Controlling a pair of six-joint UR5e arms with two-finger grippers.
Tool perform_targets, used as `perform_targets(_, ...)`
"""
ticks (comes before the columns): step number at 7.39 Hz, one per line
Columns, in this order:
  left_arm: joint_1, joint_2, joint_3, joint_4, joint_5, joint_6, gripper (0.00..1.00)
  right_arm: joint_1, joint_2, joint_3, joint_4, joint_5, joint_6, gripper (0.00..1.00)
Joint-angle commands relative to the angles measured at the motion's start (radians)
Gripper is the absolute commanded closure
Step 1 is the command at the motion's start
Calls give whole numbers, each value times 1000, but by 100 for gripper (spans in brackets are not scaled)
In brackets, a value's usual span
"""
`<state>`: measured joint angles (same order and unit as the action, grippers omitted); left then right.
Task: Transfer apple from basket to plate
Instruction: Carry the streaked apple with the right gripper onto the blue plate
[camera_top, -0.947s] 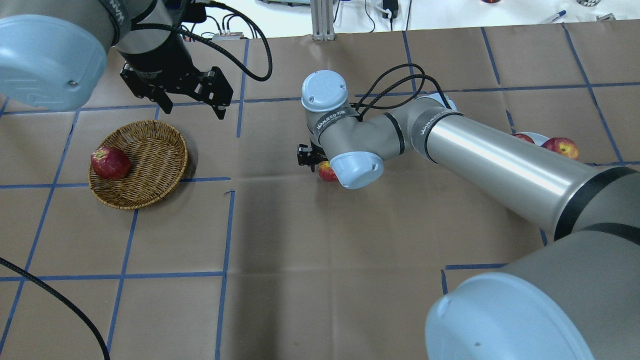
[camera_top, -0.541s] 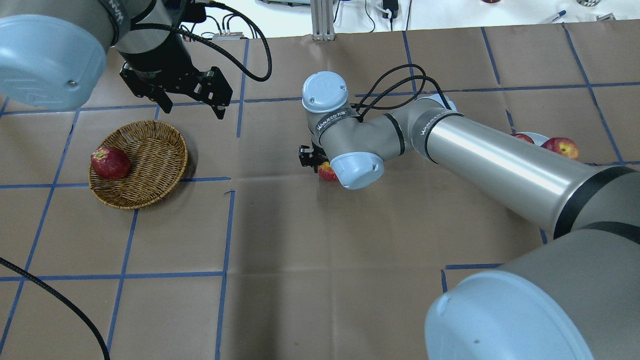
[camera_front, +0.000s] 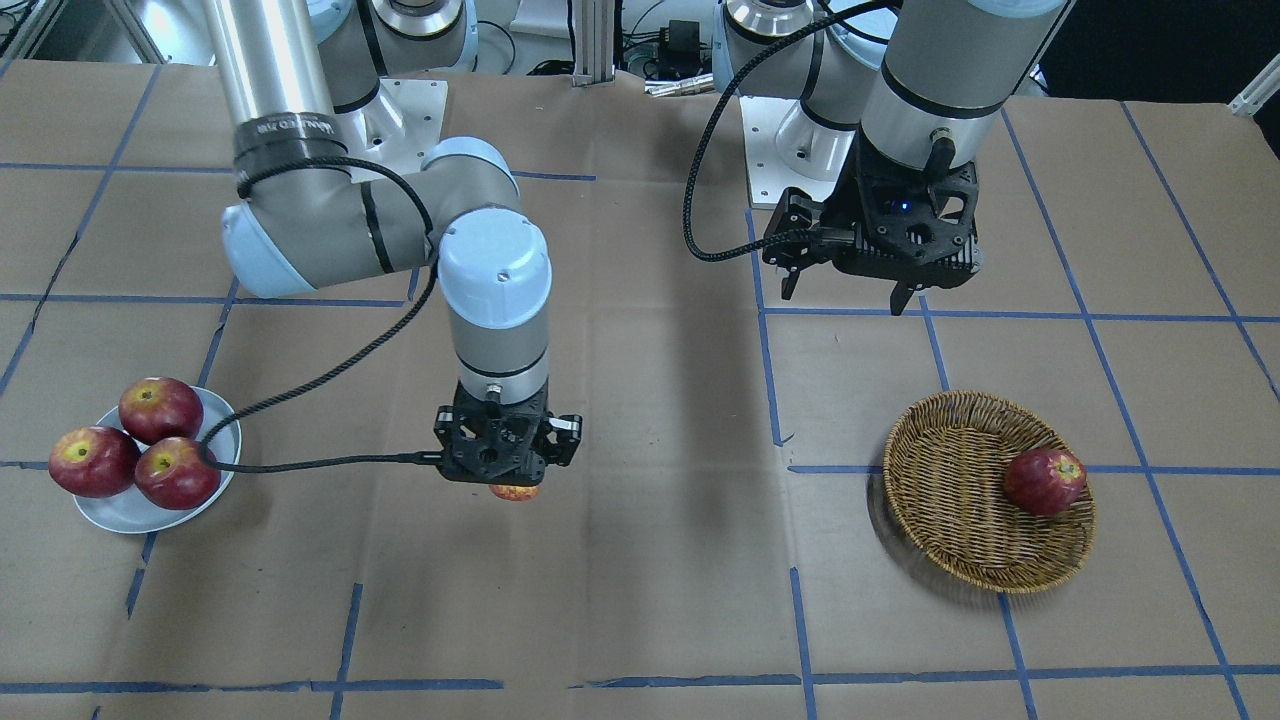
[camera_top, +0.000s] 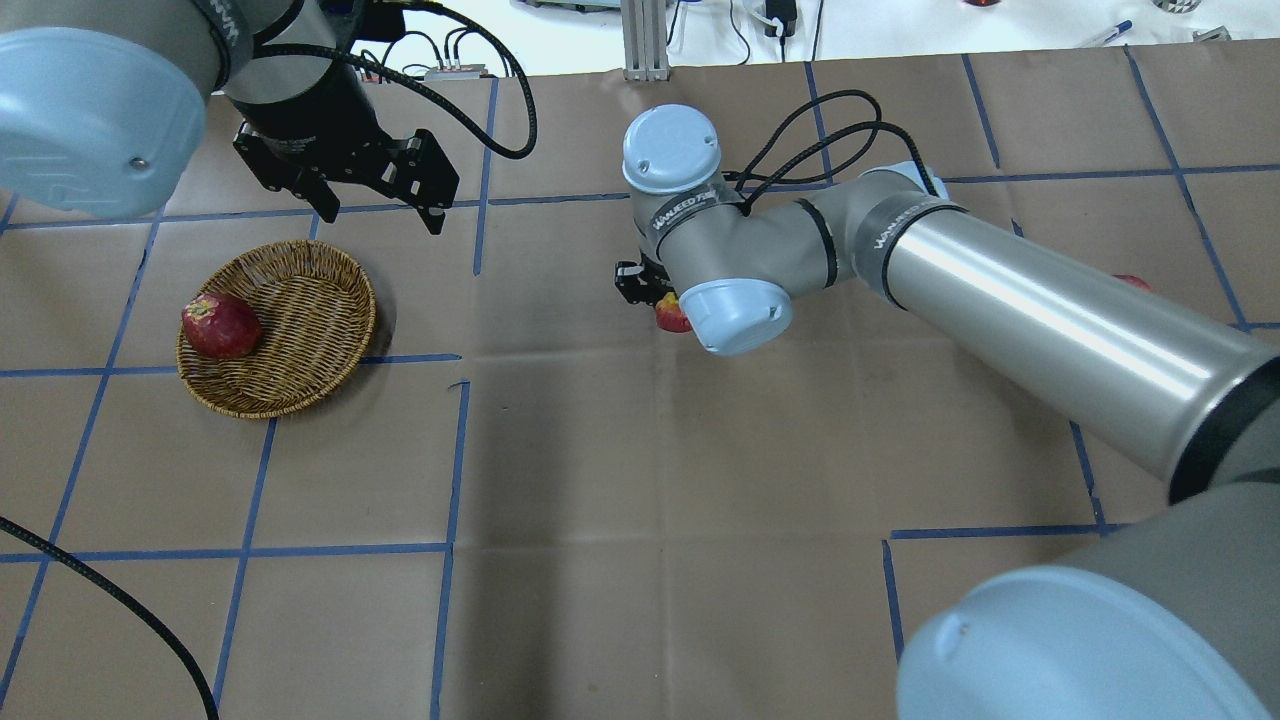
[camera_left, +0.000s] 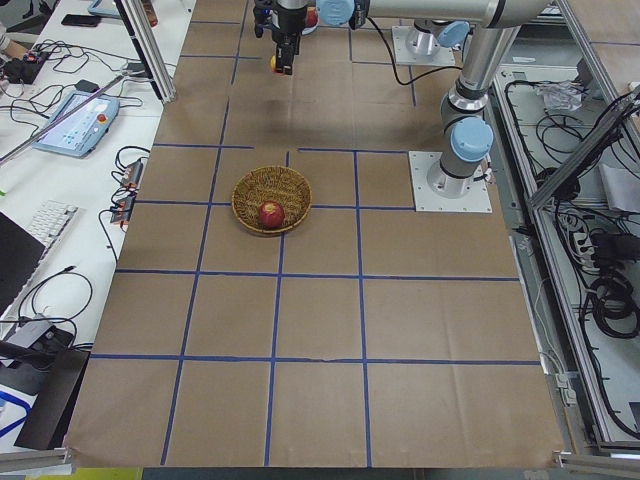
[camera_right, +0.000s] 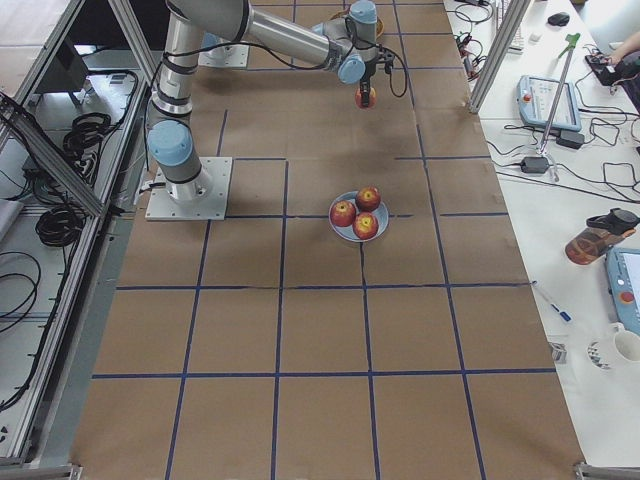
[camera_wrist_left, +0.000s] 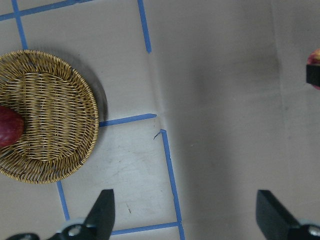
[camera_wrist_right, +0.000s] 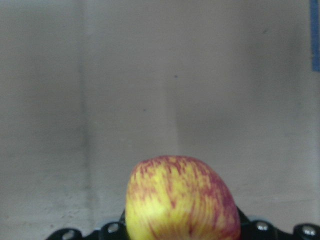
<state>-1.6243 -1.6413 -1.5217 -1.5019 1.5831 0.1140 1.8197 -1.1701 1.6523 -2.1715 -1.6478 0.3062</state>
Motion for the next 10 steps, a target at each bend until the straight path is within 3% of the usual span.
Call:
perform_targets(1,0,0,0,0,0,0,1,-184,-127,97,58,8,-237,54)
perform_targets(4,1,0,0,0,2,0,1,-447,-252,221,64,10,-517,54)
perform_targets(7,1,0,-2,0,3,0,1,-644,-235,219,61,40,-805,54)
perform_targets(10,0,0,-2,-1,3,0,1,-688,-145,215,48,39,-860,54)
